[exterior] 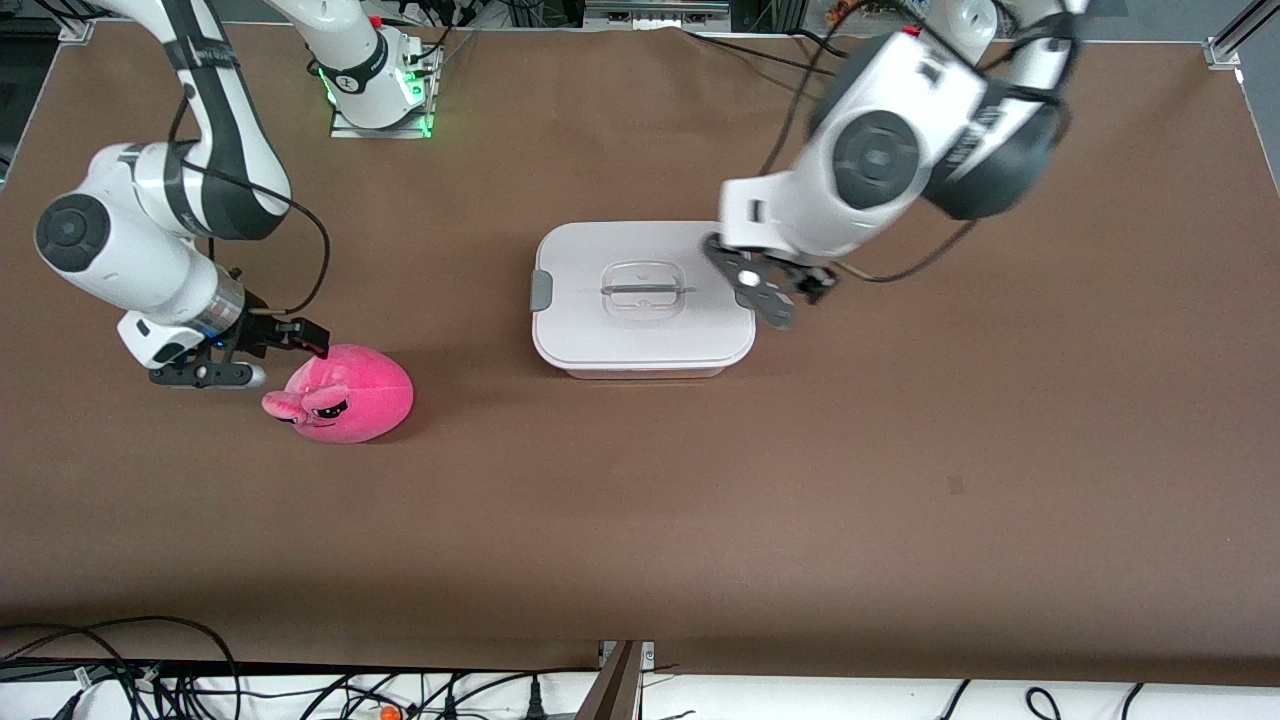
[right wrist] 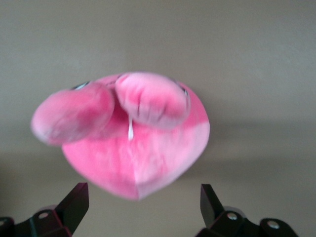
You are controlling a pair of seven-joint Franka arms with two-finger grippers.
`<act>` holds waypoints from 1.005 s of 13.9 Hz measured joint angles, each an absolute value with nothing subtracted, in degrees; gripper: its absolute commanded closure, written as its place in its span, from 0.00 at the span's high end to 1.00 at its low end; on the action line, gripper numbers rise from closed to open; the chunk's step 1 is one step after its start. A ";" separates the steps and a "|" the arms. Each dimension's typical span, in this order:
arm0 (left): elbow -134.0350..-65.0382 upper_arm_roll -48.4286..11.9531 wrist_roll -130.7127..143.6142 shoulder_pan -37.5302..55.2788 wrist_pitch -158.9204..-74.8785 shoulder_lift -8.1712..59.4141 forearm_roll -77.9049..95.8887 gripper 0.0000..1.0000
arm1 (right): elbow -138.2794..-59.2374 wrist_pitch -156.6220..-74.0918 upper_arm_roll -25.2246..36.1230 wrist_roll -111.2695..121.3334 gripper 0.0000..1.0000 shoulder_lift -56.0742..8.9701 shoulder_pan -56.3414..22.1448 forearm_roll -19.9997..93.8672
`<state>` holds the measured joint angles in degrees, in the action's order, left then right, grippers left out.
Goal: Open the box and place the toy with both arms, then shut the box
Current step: 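Reach the left gripper to the lid handle while the right gripper reaches the toy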
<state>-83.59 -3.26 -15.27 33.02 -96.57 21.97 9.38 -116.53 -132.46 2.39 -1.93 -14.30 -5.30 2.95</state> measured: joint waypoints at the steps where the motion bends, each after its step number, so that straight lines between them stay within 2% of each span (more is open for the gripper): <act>1: -83.60 -3.24 -16.33 35.52 -99.31 23.25 8.38 1.00 | -116.57 -135.22 2.33 -1.92 0.84 -16.10 -5.30 2.95; 2: -83.61 -3.24 -17.80 37.45 -101.75 24.60 7.34 1.00 | -116.56 -137.47 2.28 -1.92 0.56 -17.80 -5.30 2.95; 3: -83.60 -3.21 -19.81 38.75 -103.90 25.98 6.55 1.00 | -116.51 -138.84 2.24 -1.90 0.21 -19.08 -5.30 2.95; 4: -83.63 -3.16 -22.66 39.62 -105.81 27.30 5.74 1.00 | -116.37 -139.29 2.22 -1.82 0.00 -19.69 -5.30 2.95; 7: -83.66 -3.14 -29.17 42.03 -109.39 30.19 2.84 1.00 | -114.98 -138.32 2.14 -1.06 0.00 -19.57 -5.30 2.95; 13: -83.77 -3.10 -30.22 45.29 -112.58 32.22 -1.49 1.00 | -108.89 -128.17 2.14 -0.17 0.00 -19.32 -5.24 2.95; 14: -83.83 -3.09 -30.42 45.37 -112.61 32.40 -1.49 0.96 | -107.92 -126.56 2.15 -0.02 0.00 -19.24 -5.21 2.95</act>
